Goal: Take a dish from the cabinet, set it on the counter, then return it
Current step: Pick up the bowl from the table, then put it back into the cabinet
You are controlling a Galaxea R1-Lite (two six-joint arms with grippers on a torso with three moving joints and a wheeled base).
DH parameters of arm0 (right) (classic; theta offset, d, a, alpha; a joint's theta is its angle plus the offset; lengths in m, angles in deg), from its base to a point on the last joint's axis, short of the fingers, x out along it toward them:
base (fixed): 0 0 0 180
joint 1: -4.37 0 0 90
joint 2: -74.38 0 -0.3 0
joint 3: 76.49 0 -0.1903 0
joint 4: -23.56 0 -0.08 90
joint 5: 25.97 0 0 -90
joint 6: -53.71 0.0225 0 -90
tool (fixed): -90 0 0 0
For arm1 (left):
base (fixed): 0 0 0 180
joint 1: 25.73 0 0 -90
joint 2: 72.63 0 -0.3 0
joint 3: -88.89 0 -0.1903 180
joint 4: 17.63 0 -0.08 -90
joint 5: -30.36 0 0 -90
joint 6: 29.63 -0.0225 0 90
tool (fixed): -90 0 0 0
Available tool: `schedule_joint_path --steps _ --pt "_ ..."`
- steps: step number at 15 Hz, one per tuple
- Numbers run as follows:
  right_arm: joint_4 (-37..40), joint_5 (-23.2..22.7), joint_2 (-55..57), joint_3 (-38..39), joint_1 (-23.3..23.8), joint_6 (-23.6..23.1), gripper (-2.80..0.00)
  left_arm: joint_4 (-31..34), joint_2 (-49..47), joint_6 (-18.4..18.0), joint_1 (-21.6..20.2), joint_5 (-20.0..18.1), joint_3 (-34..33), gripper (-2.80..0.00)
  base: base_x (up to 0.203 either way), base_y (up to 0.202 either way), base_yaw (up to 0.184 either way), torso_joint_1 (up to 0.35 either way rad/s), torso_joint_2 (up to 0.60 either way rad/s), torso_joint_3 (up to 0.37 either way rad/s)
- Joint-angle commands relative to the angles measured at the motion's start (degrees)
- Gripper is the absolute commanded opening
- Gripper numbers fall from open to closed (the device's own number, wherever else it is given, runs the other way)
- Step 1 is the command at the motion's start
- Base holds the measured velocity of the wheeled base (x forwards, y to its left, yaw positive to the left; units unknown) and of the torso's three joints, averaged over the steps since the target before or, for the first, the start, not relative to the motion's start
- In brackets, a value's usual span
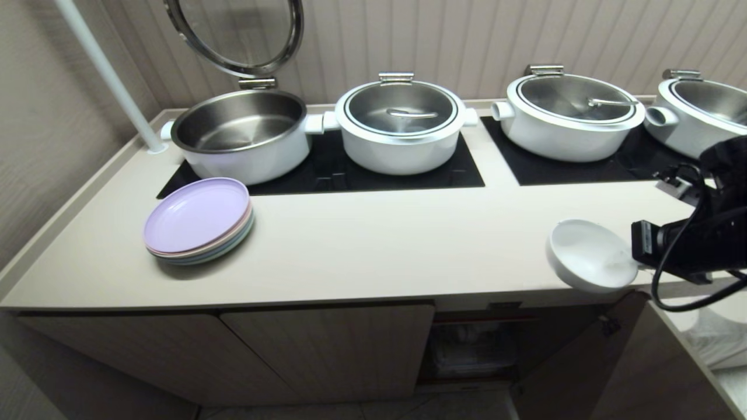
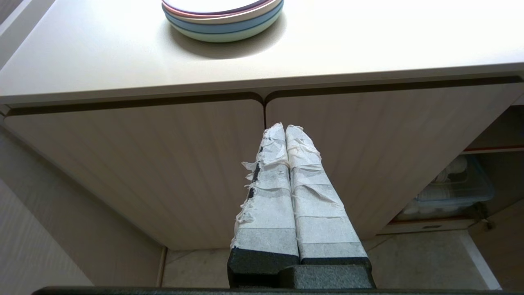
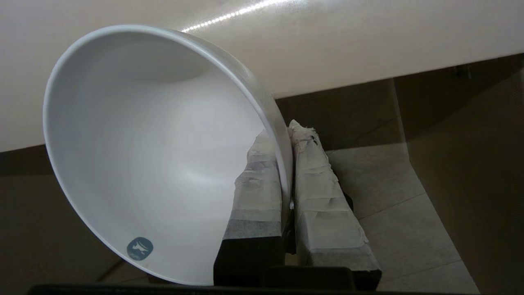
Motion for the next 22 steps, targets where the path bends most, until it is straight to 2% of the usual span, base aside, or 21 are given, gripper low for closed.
schedule_joint_path --steps 1,7,18,22 --pt "0.1 0.0 -3.8 2.9 0.0 0.1 -2.8 0.0 0.0 -0.1 0.0 0.0 0.0 -2.8 0.0 0.0 0.0 0.0 0.0 0.0" --pt "-0.9 -0.1 -13.0 13.1 0.0 -3.0 -2.8 0.0 0.0 0.0 0.0 0.0 0.0 -2.8 0.0 0.0 0.0 0.0 0.0 0.0" --pt "-0.3 3.4 -33.8 30.7 0.1 -2.9 -2.8 0.0 0.0 -0.1 0.0 0.0 0.0 -2.8 0.0 0.0 0.0 0.0 0.0 0.0" --pt "-0.8 4.0 -39.1 34.1 0.0 -2.8 -2.8 0.0 0.0 -0.1 0.0 0.0 0.0 -2.8 0.0 0.0 0.0 0.0 0.0 0.0"
